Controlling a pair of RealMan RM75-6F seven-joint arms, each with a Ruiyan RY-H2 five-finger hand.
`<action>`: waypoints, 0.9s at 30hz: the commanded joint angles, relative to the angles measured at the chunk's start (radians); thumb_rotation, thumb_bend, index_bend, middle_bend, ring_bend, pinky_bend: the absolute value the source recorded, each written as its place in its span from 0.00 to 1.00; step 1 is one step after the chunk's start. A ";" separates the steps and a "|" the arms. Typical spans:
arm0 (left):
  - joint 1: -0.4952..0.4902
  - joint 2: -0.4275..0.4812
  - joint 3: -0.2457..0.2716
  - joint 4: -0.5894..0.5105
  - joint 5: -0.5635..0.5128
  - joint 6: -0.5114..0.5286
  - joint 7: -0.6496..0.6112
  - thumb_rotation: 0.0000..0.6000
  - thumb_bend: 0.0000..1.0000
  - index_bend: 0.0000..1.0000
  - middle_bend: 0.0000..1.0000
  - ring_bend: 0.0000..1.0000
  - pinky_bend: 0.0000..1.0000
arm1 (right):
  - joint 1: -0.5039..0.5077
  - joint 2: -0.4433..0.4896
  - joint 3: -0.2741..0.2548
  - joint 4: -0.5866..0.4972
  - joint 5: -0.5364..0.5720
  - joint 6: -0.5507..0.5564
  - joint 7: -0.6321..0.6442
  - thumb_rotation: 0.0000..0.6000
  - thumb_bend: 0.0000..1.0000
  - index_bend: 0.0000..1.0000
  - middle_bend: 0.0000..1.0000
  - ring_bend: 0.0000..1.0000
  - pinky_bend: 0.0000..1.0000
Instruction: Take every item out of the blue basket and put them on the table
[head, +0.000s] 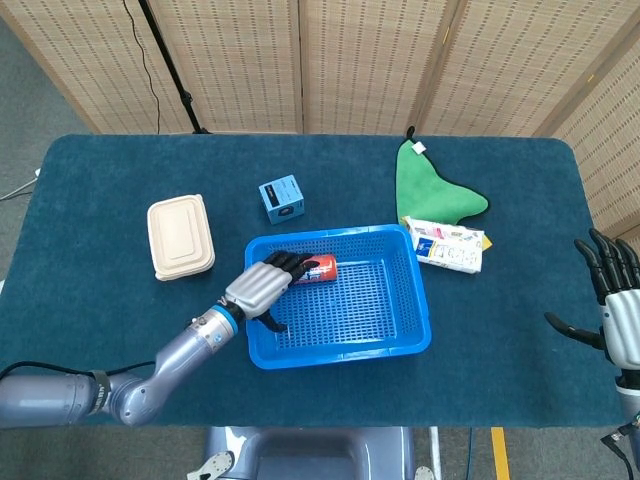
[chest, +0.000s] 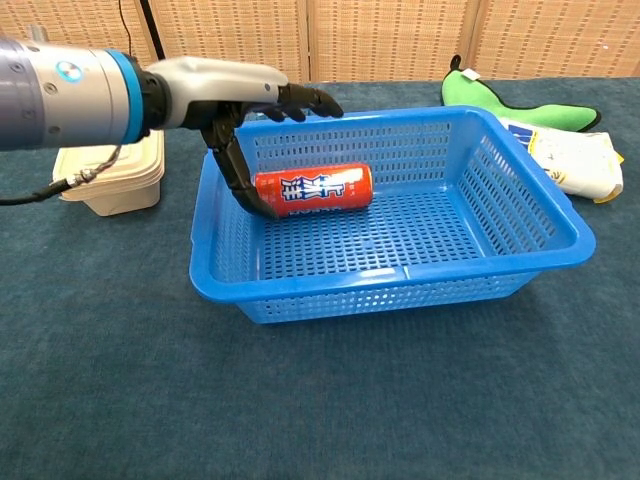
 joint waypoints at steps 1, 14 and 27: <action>-0.035 -0.081 0.008 0.087 -0.055 0.013 0.031 1.00 0.12 0.00 0.00 0.00 0.00 | 0.001 0.000 0.000 0.000 0.000 -0.003 0.000 1.00 0.00 0.00 0.00 0.00 0.00; -0.126 -0.222 -0.029 0.266 -0.201 -0.021 0.069 1.00 0.12 0.00 0.00 0.00 0.00 | 0.000 0.004 0.002 0.000 0.003 -0.001 0.010 1.00 0.00 0.00 0.00 0.00 0.00; -0.131 -0.189 -0.020 0.186 -0.207 -0.019 0.074 1.00 0.12 0.00 0.00 0.00 0.03 | -0.006 0.009 0.005 0.000 0.004 0.010 0.023 1.00 0.00 0.00 0.00 0.00 0.00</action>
